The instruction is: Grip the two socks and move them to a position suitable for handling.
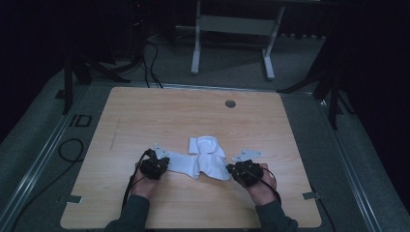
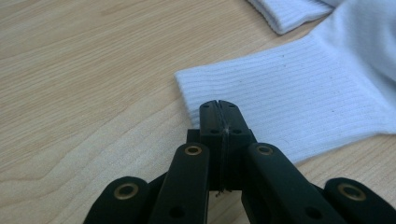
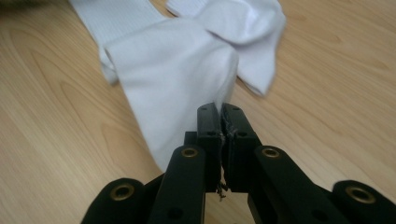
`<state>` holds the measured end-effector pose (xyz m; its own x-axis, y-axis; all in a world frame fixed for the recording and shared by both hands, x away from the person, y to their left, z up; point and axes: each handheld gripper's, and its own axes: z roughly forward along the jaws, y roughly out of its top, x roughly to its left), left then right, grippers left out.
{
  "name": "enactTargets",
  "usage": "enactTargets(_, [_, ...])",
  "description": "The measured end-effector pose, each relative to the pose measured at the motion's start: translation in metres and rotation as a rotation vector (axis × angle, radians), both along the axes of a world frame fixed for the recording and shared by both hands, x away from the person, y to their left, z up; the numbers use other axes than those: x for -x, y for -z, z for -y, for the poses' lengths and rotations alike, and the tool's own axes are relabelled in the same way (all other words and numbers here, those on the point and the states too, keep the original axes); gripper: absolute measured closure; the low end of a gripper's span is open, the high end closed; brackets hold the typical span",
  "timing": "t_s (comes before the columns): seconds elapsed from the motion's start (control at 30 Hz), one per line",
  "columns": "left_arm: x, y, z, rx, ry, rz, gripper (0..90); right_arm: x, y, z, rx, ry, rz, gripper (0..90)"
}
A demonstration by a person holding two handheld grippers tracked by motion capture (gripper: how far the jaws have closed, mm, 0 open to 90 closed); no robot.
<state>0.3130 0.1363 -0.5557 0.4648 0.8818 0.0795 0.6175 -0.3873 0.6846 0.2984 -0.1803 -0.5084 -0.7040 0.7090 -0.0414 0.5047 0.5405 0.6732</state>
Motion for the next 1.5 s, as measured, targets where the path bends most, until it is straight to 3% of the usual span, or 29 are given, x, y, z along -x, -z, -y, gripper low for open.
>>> enactTargets(0.23, [0.000, -0.001, -0.002, 0.000, 0.006, -0.003, 88.6, 0.002, 0.008, 0.018, -0.012, 0.026, -0.039, 86.2])
enactTargets(0.6, [0.000, -0.001, -0.003, -0.008, 0.001, -0.001, 87.6, -0.005, 0.031, 0.015, 0.080, 0.043, -0.083, 84.6])
enactTargets(0.67, [0.000, -0.001, -0.003, -0.010, 0.002, 0.000, 85.8, -0.006, 0.033, 0.015, 0.097, 0.053, -0.074, 75.8])
enactTargets(0.73, [0.000, -0.002, -0.004, -0.004, 0.008, 0.002, 84.7, -0.006, 0.032, 0.015, 0.092, 0.058, -0.069, 73.8])
enactTargets(0.93, [0.000, -0.002, -0.007, 0.050, 0.025, -0.009, 74.3, -0.006, 0.018, 0.015, 0.025, 0.052, -0.029, 57.7])
enactTargets(1.13, [0.002, -0.002, -0.005, 0.056, 0.028, -0.003, 69.8, -0.019, 0.009, 0.003, 0.021, 0.028, 0.009, 56.3])
enactTargets(1.5, [0.002, -0.003, -0.006, 0.076, 0.028, -0.004, 65.5, -0.053, 0.012, -0.015, 0.029, 0.021, 0.009, 56.5])
